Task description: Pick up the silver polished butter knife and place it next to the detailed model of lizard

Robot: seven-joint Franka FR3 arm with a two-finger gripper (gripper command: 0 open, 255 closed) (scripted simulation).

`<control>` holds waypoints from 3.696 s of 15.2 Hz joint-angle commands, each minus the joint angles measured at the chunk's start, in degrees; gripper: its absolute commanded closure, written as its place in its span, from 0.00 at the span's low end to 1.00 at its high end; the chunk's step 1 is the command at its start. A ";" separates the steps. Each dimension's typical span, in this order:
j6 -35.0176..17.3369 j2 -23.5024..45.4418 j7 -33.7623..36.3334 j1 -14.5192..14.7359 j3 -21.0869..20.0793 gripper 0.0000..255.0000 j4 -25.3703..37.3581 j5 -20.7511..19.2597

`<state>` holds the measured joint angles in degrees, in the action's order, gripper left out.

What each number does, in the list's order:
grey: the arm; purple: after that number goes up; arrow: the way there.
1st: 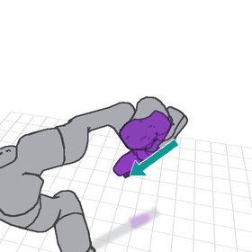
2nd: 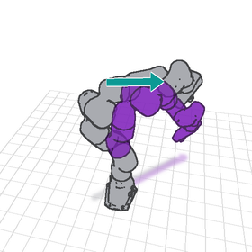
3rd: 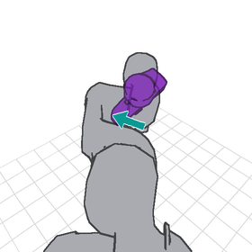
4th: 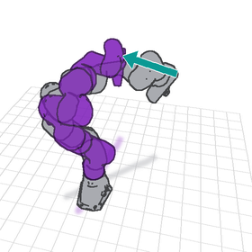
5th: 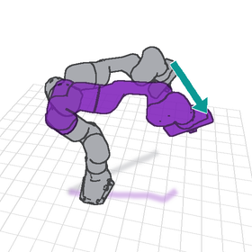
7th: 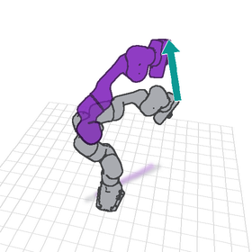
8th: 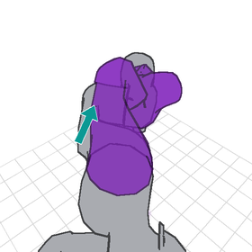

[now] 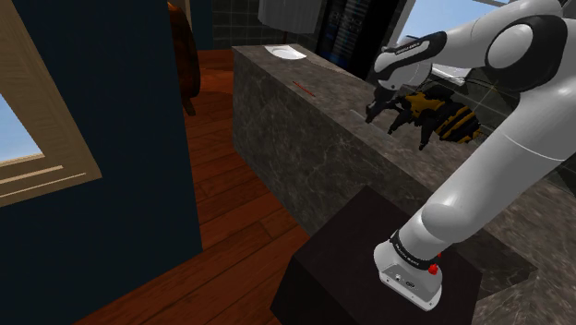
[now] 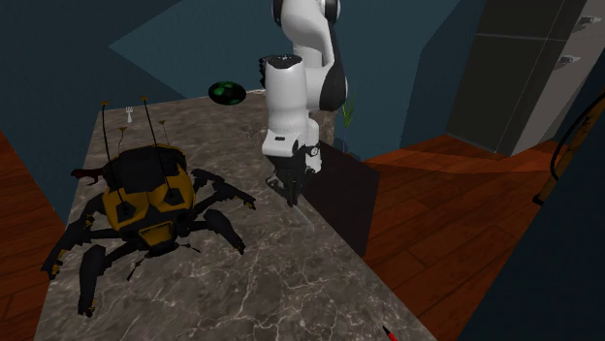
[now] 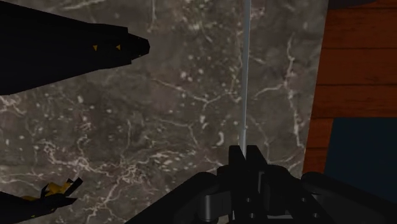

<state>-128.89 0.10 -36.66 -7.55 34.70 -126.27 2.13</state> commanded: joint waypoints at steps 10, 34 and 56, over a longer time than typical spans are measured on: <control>8.38 -4.22 2.28 0.11 -0.41 1.00 4.91 -3.01; 17.60 -33.16 -5.14 -13.89 3.82 1.00 -10.90 -21.22; 27.84 -46.93 -31.77 -30.17 20.46 1.00 -7.31 -36.78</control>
<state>-101.40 -47.35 -66.78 -37.96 53.74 -135.18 -34.26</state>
